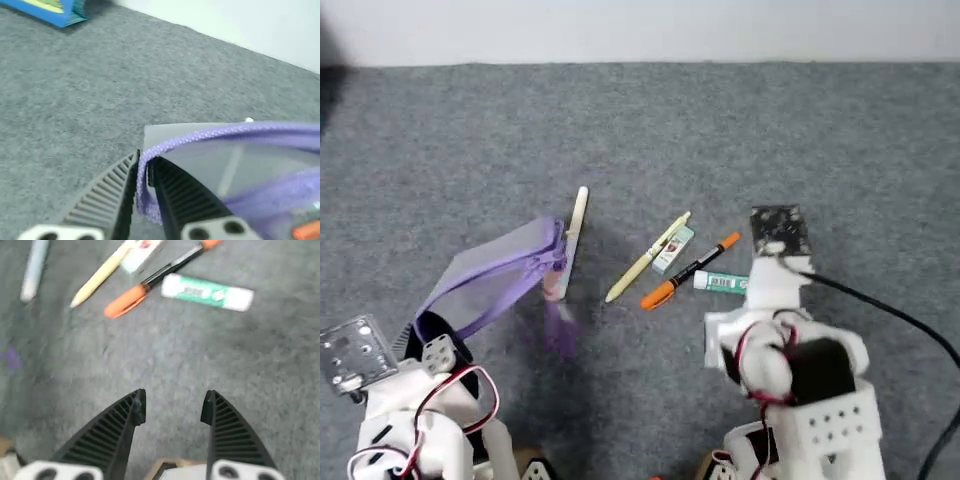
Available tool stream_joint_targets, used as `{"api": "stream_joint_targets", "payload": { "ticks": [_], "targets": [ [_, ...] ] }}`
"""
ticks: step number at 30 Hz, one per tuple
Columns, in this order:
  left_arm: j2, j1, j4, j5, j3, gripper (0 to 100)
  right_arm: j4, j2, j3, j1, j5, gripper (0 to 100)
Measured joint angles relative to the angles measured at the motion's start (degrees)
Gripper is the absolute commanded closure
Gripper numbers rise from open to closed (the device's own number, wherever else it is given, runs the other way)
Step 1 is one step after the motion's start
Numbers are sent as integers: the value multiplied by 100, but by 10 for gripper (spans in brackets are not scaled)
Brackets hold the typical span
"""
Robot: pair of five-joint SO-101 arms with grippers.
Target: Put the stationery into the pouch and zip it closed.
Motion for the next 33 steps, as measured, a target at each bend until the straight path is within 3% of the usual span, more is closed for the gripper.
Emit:
{"api": "stream_joint_targets", "payload": {
  "ticks": [6,13,24,33],
  "targets": [
    [0,-202,0,0,0,987,-677,545,0,114,-18,801],
    [0,-202,0,0,0,987,-1046,1741,-413,-9,-730,801],
    [0,-202,0,0,0,987,-1073,4888,-2505,-35,-1899,801],
    [0,-202,0,0,0,987,-431,6760,-3921,-26,-2813,801]
  ]
}}
